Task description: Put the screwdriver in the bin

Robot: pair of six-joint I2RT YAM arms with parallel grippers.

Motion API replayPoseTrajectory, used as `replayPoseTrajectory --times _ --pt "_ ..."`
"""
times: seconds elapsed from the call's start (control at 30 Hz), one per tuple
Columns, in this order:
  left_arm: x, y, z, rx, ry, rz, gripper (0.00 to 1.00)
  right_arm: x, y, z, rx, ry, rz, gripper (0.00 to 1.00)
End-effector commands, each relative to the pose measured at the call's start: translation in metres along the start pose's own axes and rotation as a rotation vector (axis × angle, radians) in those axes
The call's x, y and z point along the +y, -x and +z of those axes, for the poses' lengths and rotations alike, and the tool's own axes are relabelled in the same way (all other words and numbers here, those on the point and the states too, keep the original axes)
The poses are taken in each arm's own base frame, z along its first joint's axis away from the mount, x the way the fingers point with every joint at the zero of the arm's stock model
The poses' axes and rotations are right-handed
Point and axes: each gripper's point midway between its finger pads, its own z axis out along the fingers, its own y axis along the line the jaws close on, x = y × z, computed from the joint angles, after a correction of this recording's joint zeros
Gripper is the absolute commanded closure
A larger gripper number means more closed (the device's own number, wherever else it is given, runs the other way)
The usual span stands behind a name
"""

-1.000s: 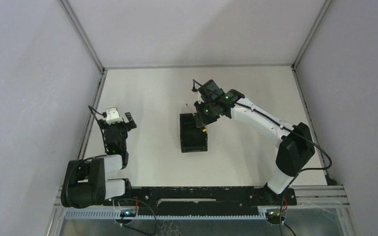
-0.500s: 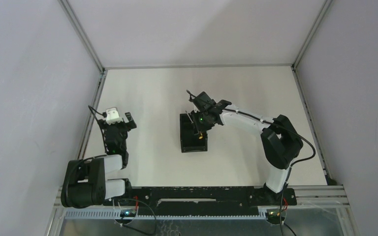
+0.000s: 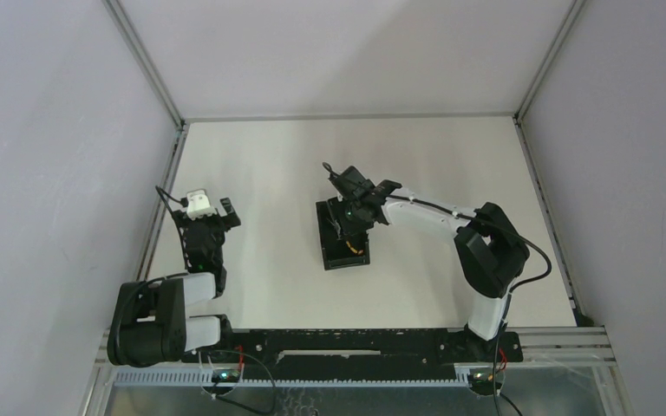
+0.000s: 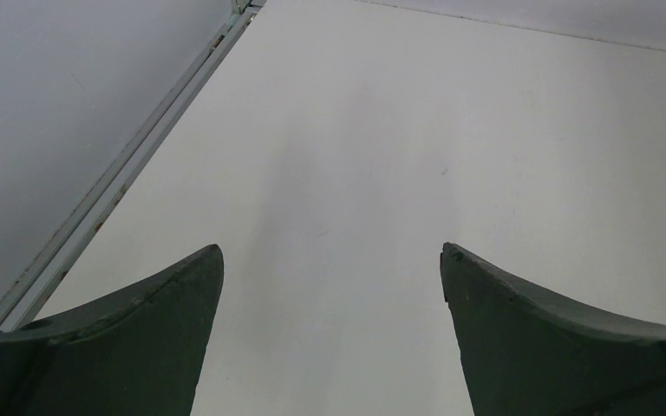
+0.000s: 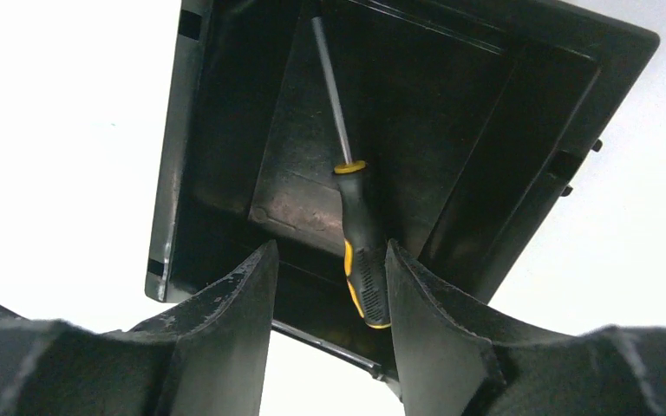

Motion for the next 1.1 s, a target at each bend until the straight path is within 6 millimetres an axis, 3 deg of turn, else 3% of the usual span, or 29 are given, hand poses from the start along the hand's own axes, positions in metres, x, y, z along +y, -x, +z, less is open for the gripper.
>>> replayPoseTrajectory --times 0.0,0.17,0.3,0.4,0.57,0.73,0.83,0.93,1.07 --pt "0.0 0.022 0.007 -0.064 0.006 -0.004 0.0 0.011 0.013 -0.012 -0.06 0.019 0.008 0.43" --pt "0.0 0.022 0.007 -0.063 0.006 -0.005 0.0 0.019 0.023 -0.028 -0.106 0.055 0.01 0.36" --pt "0.0 0.022 0.007 -0.063 0.006 -0.004 0.0 0.02 0.034 -0.05 -0.166 0.068 0.006 0.16" --pt "0.0 0.021 0.006 -0.063 0.005 -0.004 0.0 0.005 0.043 -0.067 -0.206 0.033 0.037 0.02" --pt "0.0 0.022 0.007 -0.063 0.006 -0.004 0.0 -0.066 0.043 -0.088 -0.222 -0.181 0.15 0.0" --pt "0.0 0.022 0.007 -0.064 0.006 -0.005 0.0 -0.163 0.028 -0.108 -0.248 -0.37 0.328 0.0" --pt "0.0 0.021 0.006 -0.063 0.006 -0.005 0.0 -0.205 0.015 -0.12 -0.281 -0.416 0.385 0.01" --pt "0.0 0.022 0.007 -0.064 0.005 -0.005 0.0 -0.231 0.008 -0.131 -0.342 -0.396 0.456 0.01" --pt "0.0 0.022 0.007 -0.064 0.006 -0.005 0.0 -0.241 0.009 -0.147 -0.461 -0.36 0.492 0.0"
